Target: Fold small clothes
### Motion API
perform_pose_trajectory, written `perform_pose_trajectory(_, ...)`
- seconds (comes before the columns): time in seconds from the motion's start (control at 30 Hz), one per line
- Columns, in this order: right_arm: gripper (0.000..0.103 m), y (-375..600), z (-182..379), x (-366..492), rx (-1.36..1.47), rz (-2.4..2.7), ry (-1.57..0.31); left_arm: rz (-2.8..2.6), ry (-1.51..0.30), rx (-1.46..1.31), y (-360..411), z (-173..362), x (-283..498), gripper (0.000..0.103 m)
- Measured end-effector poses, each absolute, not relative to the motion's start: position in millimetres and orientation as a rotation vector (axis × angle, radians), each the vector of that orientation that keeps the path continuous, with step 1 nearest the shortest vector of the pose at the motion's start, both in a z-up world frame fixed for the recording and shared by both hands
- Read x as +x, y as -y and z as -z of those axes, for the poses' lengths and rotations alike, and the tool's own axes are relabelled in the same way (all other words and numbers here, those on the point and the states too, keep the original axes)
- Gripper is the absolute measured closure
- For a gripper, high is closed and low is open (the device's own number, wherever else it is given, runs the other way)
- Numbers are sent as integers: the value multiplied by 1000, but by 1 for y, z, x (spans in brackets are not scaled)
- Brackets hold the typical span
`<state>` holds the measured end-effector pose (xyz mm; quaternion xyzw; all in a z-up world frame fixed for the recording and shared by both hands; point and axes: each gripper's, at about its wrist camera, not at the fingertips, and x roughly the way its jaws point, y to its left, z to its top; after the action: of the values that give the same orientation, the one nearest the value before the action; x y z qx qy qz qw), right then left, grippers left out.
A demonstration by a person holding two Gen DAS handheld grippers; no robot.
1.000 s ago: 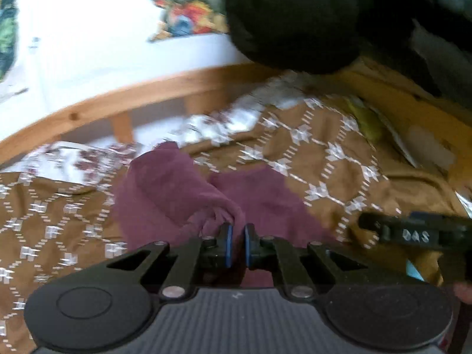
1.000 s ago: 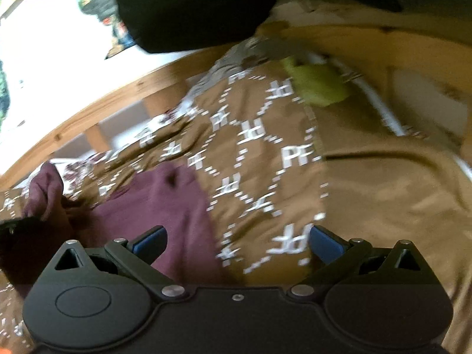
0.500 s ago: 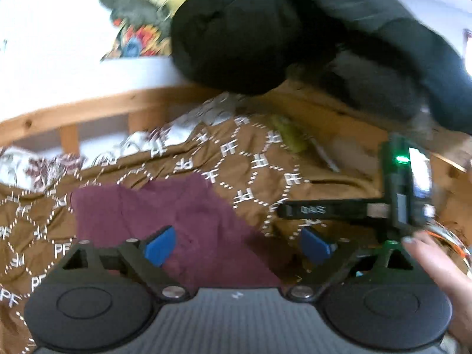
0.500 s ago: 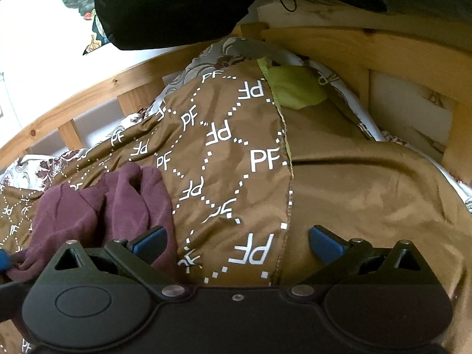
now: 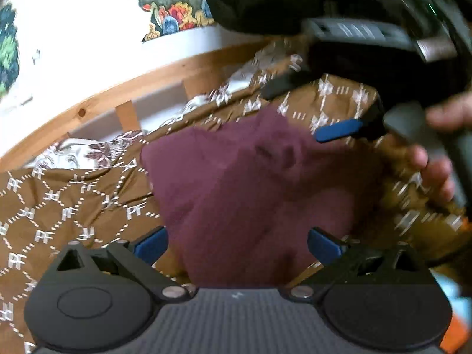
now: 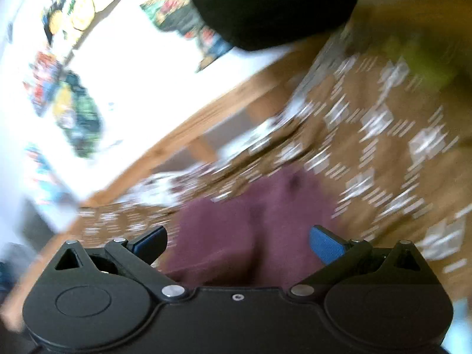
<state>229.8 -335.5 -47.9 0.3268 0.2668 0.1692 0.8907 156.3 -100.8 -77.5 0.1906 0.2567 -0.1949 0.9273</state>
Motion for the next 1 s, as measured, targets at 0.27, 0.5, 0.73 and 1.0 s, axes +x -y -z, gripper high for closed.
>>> perform_pose_trajectory(0.27,5,309,83,278,765,-328,-719,387,-530,393,103,89,162,18)
perform_pose_trajectory(0.5,46,305,88,281,782,-304,-720,379,-519,340,98,86,163,71)
perform_pose_trajectory(0.73,92,296,60,269,609,-320,-604,398,-498,364,113,77,159,82)
perform_pose_trajectory(1.0,93,331,24,233,454,-201,-423,479,-539,374,164,68,168,82)
